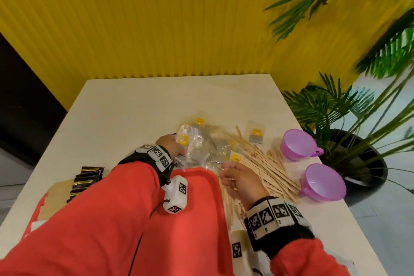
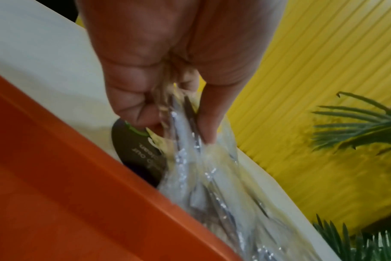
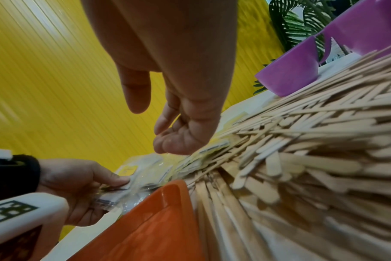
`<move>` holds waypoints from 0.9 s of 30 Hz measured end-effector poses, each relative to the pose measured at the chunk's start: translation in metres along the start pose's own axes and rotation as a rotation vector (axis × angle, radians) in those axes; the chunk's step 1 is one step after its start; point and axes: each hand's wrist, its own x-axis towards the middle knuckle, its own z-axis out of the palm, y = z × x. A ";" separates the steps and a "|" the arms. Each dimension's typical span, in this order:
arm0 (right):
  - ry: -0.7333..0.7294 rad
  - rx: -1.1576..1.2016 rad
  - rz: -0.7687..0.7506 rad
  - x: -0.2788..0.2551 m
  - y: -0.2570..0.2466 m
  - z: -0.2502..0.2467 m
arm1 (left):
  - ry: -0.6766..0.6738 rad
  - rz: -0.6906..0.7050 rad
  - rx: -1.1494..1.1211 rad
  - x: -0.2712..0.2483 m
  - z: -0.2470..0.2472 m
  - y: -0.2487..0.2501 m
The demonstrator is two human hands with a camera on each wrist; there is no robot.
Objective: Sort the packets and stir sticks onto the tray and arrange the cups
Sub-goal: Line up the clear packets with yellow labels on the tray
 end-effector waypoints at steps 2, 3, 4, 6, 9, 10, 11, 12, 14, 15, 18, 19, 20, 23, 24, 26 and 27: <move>0.000 -0.020 0.004 -0.001 0.002 0.004 | 0.018 0.012 -0.099 -0.004 -0.005 -0.011; 0.000 -0.020 0.007 -0.002 0.004 0.005 | 0.014 0.014 -0.149 -0.007 -0.009 -0.015; 0.001 -0.012 0.010 -0.003 0.005 0.007 | 0.023 0.030 -0.183 -0.012 -0.012 -0.020; 0.007 0.002 0.009 -0.005 0.007 0.010 | 0.048 0.053 -0.262 -0.022 -0.019 -0.025; 0.024 0.003 -0.014 -0.008 0.008 0.015 | 0.026 0.100 -0.413 -0.041 -0.026 -0.030; 0.028 -0.007 -0.022 -0.009 0.009 0.016 | 0.018 0.114 -0.450 -0.047 -0.027 -0.033; 0.032 -0.027 -0.029 -0.010 0.009 0.019 | -0.007 0.117 -0.482 -0.054 -0.028 -0.035; 0.030 -0.048 -0.039 -0.012 0.009 0.022 | -0.035 0.122 -0.519 -0.062 -0.028 -0.037; 0.004 -0.051 -0.062 -0.017 0.010 0.028 | -0.092 0.131 -0.585 -0.078 -0.026 -0.041; -0.022 -0.035 -0.068 -0.020 0.010 0.031 | -0.123 0.128 -0.605 -0.083 -0.023 -0.044; -0.104 -0.004 -0.062 -0.024 0.017 0.041 | -0.215 0.110 -0.658 -0.102 -0.015 -0.051; -0.129 0.001 -0.064 -0.025 0.021 0.044 | -0.236 0.107 -0.665 -0.105 -0.011 -0.054; -0.150 0.020 -0.068 -0.026 0.024 0.046 | -0.253 0.104 -0.667 -0.110 -0.008 -0.057; -0.188 0.038 -0.107 -0.032 0.032 0.049 | -0.285 0.098 -0.667 -0.119 0.000 -0.067; -0.189 0.007 -0.117 -0.034 0.035 0.049 | -0.302 0.095 -0.662 -0.123 0.002 -0.069; -0.157 -0.091 -0.135 -0.034 0.042 0.047 | -0.339 0.091 -0.656 -0.129 0.003 -0.072; -0.130 -0.142 -0.152 -0.034 0.043 0.047 | -0.350 0.083 -0.655 -0.130 0.004 -0.074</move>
